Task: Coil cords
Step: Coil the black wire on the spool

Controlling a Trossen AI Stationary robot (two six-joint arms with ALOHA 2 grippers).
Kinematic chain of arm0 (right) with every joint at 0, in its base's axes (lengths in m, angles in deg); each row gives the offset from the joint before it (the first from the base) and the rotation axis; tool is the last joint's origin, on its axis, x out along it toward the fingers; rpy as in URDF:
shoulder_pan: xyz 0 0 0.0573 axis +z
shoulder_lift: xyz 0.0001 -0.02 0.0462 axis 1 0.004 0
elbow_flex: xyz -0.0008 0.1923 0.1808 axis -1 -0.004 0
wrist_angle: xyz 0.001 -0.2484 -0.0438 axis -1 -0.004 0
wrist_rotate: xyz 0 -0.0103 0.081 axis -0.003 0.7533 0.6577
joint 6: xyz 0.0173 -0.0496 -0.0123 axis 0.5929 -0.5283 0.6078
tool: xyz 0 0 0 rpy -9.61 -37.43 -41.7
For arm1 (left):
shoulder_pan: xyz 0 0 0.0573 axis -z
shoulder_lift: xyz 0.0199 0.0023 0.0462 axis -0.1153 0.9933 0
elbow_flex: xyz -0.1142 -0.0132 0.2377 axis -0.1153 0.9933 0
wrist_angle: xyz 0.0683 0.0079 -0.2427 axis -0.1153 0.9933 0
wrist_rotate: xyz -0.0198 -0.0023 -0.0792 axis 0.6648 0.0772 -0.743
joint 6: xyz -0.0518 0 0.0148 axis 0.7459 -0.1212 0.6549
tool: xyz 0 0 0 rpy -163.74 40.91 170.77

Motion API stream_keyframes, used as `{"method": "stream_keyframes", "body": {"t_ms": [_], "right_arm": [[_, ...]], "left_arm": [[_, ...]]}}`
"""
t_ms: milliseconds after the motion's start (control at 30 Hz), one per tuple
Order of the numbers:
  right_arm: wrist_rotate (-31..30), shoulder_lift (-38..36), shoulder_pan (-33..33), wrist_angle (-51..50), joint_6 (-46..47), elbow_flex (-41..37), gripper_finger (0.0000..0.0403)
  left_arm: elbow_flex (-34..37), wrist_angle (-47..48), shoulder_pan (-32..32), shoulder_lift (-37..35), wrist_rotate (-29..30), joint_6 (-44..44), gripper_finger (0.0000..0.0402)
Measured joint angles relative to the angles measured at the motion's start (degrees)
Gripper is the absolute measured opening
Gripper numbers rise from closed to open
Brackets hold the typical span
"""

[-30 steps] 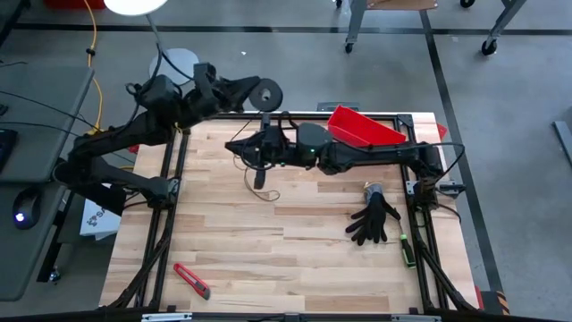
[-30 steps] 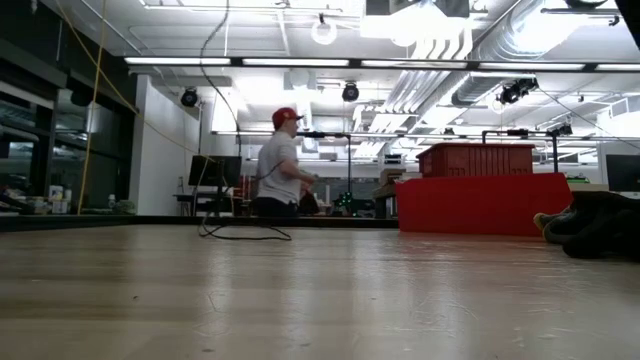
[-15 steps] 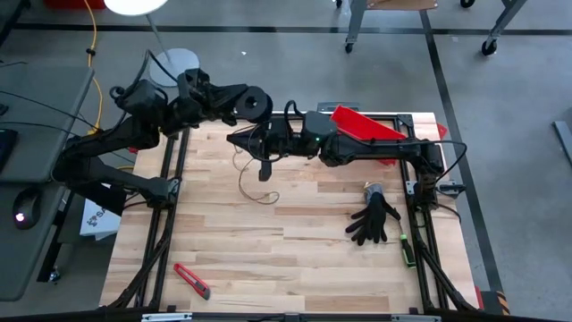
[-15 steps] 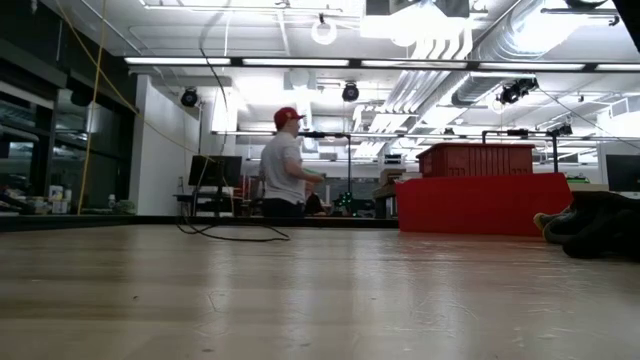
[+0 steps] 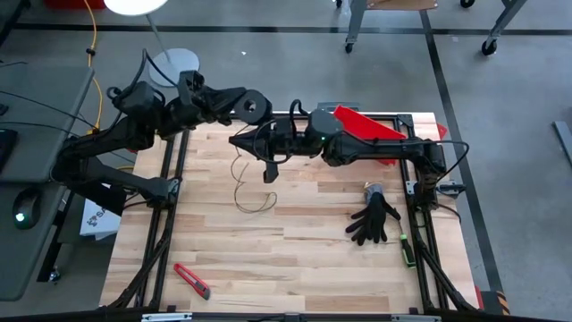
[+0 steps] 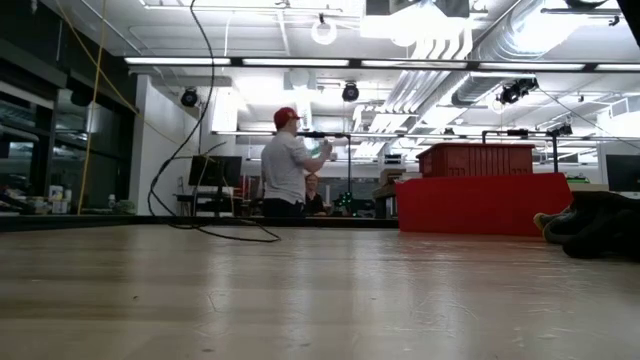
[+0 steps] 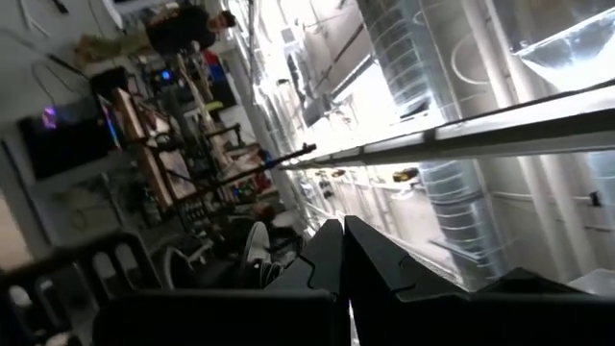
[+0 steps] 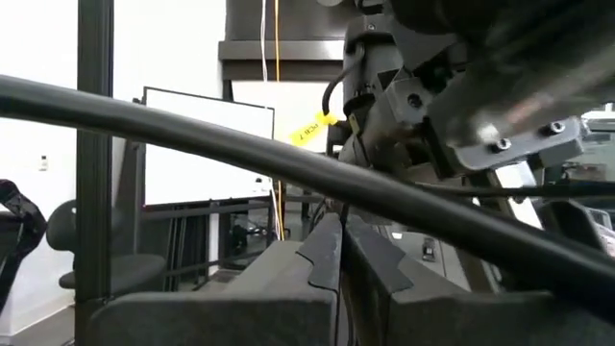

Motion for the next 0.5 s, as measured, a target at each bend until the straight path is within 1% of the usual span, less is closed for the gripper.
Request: {"method": "stream_keyframes", "body": {"t_ms": [100,233,333,500], "right_arm": [[0.17,0.01,0.29,0.31,-0.08,0.00,0.0000],[0.15,0.01,1.12,-0.56,-0.55,0.00,0.0000],[0.17,-0.01,1.16,-1.75,-0.35,0.00,0.0000],[0.15,-0.96,1.07,-7.78,-1.61,0.00,0.0000]], "left_arm": [[0.00,0.37,0.00,0.11,1.74,-1.59,0.0000],[0.00,0.47,-0.77,0.16,4.10,-6.38,0.0000],[0.00,1.64,-2.65,-0.11,2.34,-7.88,0.0000],[-0.02,6.86,-4.67,-2.01,0.07,-12.25,0.0000]]}}
